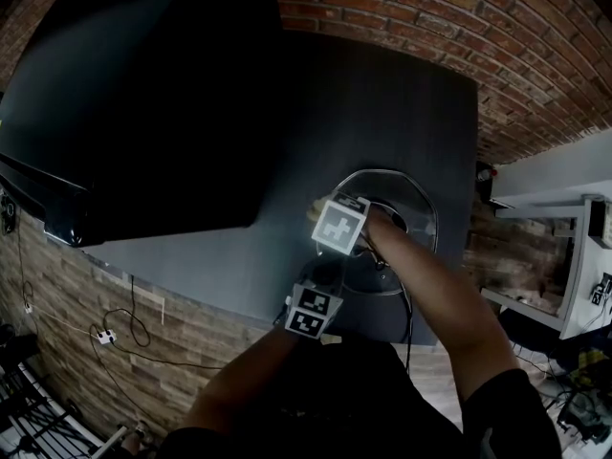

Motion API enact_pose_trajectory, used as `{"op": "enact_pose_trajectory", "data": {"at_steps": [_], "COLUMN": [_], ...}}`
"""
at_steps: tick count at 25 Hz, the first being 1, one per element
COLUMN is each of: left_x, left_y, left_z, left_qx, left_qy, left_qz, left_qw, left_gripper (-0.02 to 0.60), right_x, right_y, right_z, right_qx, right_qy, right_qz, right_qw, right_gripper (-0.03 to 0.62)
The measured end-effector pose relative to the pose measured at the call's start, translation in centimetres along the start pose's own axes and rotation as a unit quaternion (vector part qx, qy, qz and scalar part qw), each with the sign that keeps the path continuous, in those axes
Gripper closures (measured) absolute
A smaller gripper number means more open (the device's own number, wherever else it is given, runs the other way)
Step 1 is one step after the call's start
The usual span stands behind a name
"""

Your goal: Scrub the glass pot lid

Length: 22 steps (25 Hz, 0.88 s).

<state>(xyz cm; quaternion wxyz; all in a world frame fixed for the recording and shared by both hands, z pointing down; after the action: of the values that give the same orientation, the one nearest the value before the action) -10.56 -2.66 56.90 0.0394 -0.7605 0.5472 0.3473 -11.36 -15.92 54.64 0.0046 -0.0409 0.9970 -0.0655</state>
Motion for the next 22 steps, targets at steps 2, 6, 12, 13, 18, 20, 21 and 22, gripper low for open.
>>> {"op": "enact_pose_trajectory", "data": {"at_steps": [2, 6, 12, 13, 18, 20, 21, 22], "left_x": [0.0, -0.1, -0.1, 0.0, 0.0, 0.0, 0.0, 0.0], "left_y": [0.0, 0.0, 0.0, -0.1, -0.1, -0.1, -0.1, -0.1], "left_z": [0.0, 0.0, 0.0, 0.0, -0.1, -0.1, -0.1, -0.1], "left_qx": [0.001, 0.002, 0.004, 0.004, 0.005, 0.005, 0.006, 0.006], "left_qy": [-0.001, -0.002, -0.001, -0.001, -0.002, -0.002, -0.002, -0.002], "left_qz": [0.000, 0.002, 0.005, 0.004, 0.006, 0.005, 0.005, 0.005], "left_qw": [1.0000, 1.0000, 1.0000, 1.0000, 1.0000, 1.0000, 1.0000, 1.0000], "left_gripper": [0.549, 0.549, 0.549, 0.549, 0.549, 0.549, 0.549, 0.549], "right_x": [-0.3, -0.7, -1.8, -1.8, -3.0, -4.2, -5.0, -5.9], "right_y": [1.9, 5.2, 3.0, 2.4, -2.0, -4.2, -5.2, -6.1], "right_z": [0.3, 1.0, -0.5, -0.4, 0.5, 1.0, 1.2, 1.3], "right_qx": [0.023, 0.085, 0.092, 0.095, 0.096, 0.084, 0.078, 0.073], "right_qy": [0.014, 0.017, 0.014, 0.001, -0.055, -0.068, -0.075, -0.081], "right_qz": [0.026, 0.074, 0.033, 0.018, -0.068, -0.109, -0.130, -0.150], "right_qw": [0.999, 0.993, 0.995, 0.995, 0.992, 0.988, 0.986, 0.983], "right_gripper": [0.551, 0.551, 0.551, 0.553, 0.551, 0.551, 0.551, 0.551]}}
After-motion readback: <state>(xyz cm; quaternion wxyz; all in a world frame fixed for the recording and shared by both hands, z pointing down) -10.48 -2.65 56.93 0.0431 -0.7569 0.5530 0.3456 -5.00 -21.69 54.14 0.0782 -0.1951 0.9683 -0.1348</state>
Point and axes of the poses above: the fingertips, and each gripper's own axes: z backward along the fingers, y to its left, x out of its top, the point moved 8 cm from there along z, backward along the fingers, and after that the axes turned 12 degrees about y, right-handed, at the moved point
